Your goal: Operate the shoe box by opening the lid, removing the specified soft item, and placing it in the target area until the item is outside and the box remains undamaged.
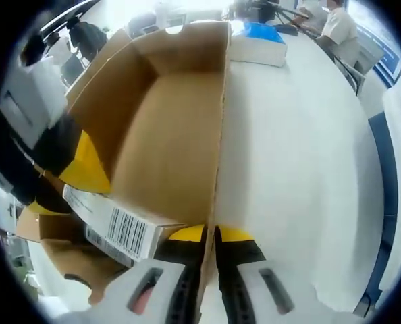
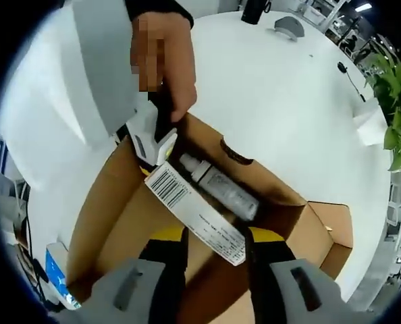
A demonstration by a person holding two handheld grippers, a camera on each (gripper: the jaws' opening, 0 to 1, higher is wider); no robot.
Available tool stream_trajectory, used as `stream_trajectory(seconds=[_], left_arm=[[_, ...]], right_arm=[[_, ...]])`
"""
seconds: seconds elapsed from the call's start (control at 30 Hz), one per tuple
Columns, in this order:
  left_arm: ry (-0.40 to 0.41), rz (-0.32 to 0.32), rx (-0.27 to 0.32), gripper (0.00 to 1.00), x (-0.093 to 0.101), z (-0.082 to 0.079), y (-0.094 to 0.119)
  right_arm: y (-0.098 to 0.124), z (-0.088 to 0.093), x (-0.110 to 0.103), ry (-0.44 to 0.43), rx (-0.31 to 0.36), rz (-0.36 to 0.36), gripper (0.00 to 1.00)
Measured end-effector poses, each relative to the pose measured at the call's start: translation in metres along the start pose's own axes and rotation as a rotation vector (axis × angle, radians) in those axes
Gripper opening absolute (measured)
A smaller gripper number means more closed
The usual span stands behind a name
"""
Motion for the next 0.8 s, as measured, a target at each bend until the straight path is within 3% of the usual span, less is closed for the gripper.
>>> stream_trajectory(seconds=[0.37, 0.4, 0.77, 0.8], left_arm=[[0.0, -0.001, -0.002, 0.05, -0.001, 0.0, -0.001], [0.001, -0.001, -0.003, 0.05, -0.001, -0.001, -0.001], [-0.002, -0.003, -0.003, 0.05, 0.0, -0.002, 0.001], [-0.003, -0.002, -0.003, 0.05, 0.0, -0.002, 0.002]], right_arm=[[0.006, 0.026, -0.023, -0.127, -0.021, 0.017, 0.21], [0.009, 0.037, -0.036, -0.194, -0.027, 0.021, 0.21], [0.017, 0.075, -0.067, -0.454, -0.024, 0.073, 0.2], [0.018, 0.086, -0.079, -0.486, -0.037, 0.08, 0.19]])
Point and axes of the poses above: the point that each gripper's makers call its tool centre point, and the gripper's own axes: y roughly backward along the fingers, x roughly to its right, z roughly out of its underside, the point moved 10 cm from there along y, roughly backward along the fingers, and after that the axes turned 5 degrees about -z, right-handed, at the moved point
